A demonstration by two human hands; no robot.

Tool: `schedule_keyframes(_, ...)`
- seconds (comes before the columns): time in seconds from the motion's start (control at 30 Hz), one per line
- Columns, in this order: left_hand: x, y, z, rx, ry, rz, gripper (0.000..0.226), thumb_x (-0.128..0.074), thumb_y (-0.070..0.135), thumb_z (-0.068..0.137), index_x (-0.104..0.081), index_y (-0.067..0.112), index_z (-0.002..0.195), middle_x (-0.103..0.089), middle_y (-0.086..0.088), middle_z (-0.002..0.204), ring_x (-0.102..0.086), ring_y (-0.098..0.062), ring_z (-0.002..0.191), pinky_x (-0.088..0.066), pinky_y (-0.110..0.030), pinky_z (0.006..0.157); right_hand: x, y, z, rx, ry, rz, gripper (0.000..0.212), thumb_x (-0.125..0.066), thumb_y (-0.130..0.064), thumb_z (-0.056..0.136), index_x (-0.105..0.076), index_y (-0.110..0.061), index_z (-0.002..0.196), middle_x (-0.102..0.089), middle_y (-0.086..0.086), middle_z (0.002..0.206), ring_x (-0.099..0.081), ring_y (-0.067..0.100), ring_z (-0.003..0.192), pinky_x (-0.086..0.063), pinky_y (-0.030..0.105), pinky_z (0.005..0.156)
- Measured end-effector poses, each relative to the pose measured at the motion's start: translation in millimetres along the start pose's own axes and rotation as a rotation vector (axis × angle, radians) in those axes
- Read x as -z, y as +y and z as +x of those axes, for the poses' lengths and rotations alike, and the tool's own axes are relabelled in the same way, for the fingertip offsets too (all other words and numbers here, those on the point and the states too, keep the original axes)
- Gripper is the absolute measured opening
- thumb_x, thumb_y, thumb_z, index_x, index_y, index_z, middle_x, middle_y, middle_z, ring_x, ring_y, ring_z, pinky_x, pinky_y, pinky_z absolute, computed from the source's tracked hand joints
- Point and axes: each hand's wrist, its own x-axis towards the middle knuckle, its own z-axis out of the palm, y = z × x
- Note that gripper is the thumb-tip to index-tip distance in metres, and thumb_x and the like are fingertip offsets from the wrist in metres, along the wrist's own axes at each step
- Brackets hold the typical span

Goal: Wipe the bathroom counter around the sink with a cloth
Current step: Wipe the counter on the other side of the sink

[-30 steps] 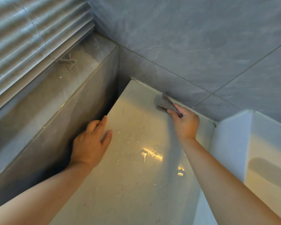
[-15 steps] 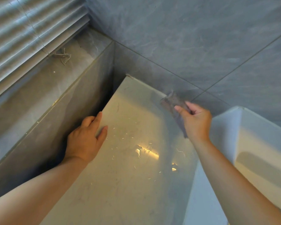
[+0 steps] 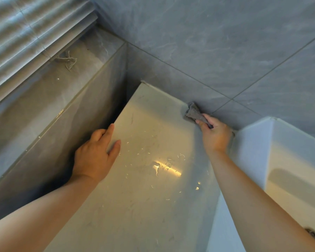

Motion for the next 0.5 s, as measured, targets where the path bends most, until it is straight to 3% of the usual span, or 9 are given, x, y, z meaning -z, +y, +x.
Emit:
schedule_keyframes(0.23,0,1,0,-0.001,-0.004,0.001,0.054,-0.048,0.041,0.093,-0.041,0.021,0.143,-0.053,-0.006,0.126,-0.062,-0.034,0.090,-0.049,-0.040,0.072,-2,0,-34,-0.048,-0.023,0.049,0.033,-0.075,-0.021,0.078,-0.070,-0.018,0.111,-0.070,-0.011,0.093,-0.063,0.000,0.082,-0.047,0.013,0.080)
schedule_keyframes(0.37,2,1,-1,0.002,-0.011,-0.007,0.055,-0.045,0.043,0.094,-0.039,0.021,0.145,-0.052,-0.006,0.128,-0.061,-0.032,0.094,-0.047,-0.039,0.074,-2,-3,-62,-0.051,-0.039,0.069,0.029,-0.076,-0.019,0.077,-0.072,-0.021,0.106,-0.065,-0.022,0.082,-0.059,-0.006,0.071,-0.044,0.007,0.070)
schedule_keyframes(0.5,2,1,-1,-0.007,-0.024,-0.010,0.056,-0.043,0.044,0.095,-0.037,0.021,0.146,-0.050,-0.006,0.129,-0.061,-0.031,0.095,-0.047,-0.039,0.074,15,-10,-69,-0.081,-0.209,0.120,0.016,-0.072,-0.016,0.079,-0.075,-0.032,0.080,-0.063,-0.012,0.070,-0.050,0.002,0.063,-0.040,0.021,0.061)
